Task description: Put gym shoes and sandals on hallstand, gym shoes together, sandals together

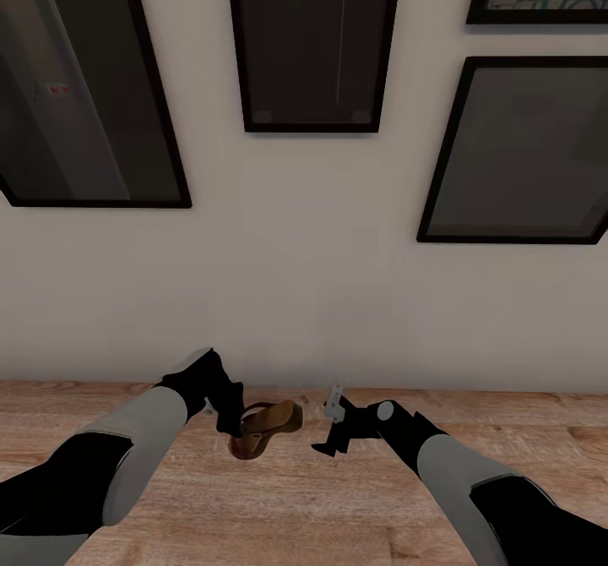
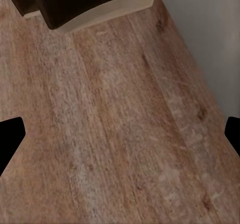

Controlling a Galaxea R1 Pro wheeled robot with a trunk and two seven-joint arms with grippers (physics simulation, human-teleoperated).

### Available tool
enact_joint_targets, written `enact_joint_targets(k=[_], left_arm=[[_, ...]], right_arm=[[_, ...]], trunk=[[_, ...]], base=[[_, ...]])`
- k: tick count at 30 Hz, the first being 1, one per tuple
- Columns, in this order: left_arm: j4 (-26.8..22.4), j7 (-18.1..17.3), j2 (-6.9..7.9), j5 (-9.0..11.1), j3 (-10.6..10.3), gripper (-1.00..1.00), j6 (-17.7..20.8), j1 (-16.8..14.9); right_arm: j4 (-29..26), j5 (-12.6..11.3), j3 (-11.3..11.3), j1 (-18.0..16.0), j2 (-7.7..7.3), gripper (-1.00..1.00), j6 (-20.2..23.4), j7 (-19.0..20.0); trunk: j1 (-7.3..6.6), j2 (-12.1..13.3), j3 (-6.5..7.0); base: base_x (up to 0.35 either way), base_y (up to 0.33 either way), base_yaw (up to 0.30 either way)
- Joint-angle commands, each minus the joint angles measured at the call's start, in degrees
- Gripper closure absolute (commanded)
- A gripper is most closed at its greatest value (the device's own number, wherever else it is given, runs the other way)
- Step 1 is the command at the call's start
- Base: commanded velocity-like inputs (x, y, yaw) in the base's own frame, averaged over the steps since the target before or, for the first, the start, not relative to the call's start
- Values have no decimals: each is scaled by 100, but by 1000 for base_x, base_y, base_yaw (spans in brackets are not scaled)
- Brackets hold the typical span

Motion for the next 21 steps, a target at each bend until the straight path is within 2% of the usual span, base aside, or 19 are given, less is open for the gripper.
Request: enact_joint_targets(k=[1, 11, 17, 21], left_arm=[[2, 1, 1, 1, 2, 100, 0, 1], [0, 3, -7, -36, -72, 100, -14, 0], [0, -1, -10, -178, -357, 100, -16, 0], [-2, -3, -11, -237, -476, 100, -16, 2]], right_arm=[[0, 0, 0, 0, 0, -100, 0, 0], [-50, 0, 11, 0, 0, -100, 2, 9], [-158, 0, 9, 0, 4, -100, 7, 16], [-194, 0, 16, 0, 7, -100, 13, 18]], trunk=[[0, 0, 0], [0, 0, 0], [0, 0, 0], [0, 0, 0]], base=[[0, 0, 0], [0, 0, 0], [0, 0, 0], [0, 0, 0]])
